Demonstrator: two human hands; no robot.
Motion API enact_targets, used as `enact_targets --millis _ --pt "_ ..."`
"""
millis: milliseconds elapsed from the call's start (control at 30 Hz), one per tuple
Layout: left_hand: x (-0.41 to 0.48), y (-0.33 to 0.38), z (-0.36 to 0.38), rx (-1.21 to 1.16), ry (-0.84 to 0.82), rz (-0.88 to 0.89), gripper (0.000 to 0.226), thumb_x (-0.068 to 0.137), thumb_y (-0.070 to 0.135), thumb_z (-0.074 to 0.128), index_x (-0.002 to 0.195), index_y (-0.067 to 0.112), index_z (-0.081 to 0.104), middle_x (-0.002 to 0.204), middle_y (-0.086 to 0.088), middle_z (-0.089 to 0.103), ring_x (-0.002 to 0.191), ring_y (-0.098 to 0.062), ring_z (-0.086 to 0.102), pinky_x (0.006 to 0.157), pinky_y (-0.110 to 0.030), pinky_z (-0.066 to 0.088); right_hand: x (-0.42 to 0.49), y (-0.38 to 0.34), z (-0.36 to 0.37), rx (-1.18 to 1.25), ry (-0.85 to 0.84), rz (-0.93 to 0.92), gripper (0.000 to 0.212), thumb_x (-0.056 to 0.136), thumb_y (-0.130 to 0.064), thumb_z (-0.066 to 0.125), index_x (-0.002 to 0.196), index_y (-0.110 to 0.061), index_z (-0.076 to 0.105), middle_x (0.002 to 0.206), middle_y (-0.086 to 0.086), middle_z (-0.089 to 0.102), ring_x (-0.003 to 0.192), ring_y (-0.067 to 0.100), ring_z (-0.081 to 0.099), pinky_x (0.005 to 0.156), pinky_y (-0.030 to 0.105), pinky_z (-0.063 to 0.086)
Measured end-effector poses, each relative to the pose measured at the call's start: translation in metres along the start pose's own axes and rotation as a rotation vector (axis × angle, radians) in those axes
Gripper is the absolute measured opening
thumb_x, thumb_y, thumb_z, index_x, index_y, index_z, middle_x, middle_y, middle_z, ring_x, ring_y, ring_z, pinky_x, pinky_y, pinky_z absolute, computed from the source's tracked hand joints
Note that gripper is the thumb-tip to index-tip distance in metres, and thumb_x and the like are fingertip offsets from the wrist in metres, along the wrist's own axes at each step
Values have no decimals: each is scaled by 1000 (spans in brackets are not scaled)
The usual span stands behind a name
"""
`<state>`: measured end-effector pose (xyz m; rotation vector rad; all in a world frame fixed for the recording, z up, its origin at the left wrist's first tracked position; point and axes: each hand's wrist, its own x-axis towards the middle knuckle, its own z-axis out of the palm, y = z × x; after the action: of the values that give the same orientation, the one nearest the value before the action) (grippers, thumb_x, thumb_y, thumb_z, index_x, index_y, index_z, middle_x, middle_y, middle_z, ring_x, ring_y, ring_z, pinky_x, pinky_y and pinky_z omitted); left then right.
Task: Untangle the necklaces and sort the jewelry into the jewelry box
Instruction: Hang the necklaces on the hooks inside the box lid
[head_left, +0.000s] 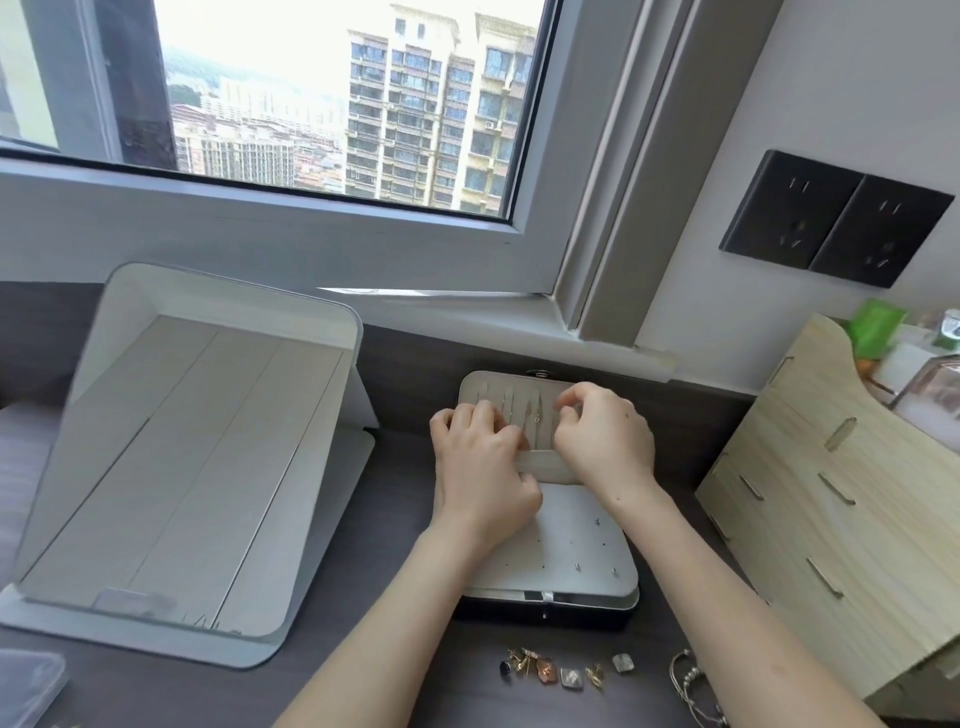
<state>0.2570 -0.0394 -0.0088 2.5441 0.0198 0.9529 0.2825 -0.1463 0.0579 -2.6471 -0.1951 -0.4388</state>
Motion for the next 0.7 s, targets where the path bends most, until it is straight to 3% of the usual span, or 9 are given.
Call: enact_targets --millis 167,400,467,567,700 --pt "0 -1 0 7 -13 11 27 52 22 50 70 17 70 78 -1 55 80 -24 52 81 -32 21 -5 5 4 47 -81 -54 30 88 -9 44 108 -20 63 106 2 66 101 26 60 83 35 49" --pt "-2 9 -24 -75 -4 -1 27 58 16 49 76 16 70 81 -3 57 81 -28 52 77 -31 21 -45 -2 -15 163 40 -172 23 90 -9 48 100 -17 67 92 -3 68 84 16 61 67 24 46" --pt "1 14 -52 -86 -16 24 24 69 16 51 82 17 71 86 -3 58 86 -25 51 76 -29 21 -66 -8 -22 212 55 -219 18 91 -13 53 98 -17 69 86 -6 67 76 9 59 61 14 43" --pt "-5 15 -104 -183 -49 25 21 78 12 54 90 16 71 92 -1 59 87 -20 54 77 -30 36 -99 -19 -28 276 42 -239 12 89 -20 59 93 -20 70 81 -7 69 75 10 62 68 27 51" --pt "-61 -13 -180 -241 -107 -46 26 70 17 47 82 18 69 81 4 59 71 -11 54 64 -19 41 -145 -39 -22 317 -100 -273 8 86 -22 62 82 -24 68 71 -12 65 64 4 56 64 25 44"
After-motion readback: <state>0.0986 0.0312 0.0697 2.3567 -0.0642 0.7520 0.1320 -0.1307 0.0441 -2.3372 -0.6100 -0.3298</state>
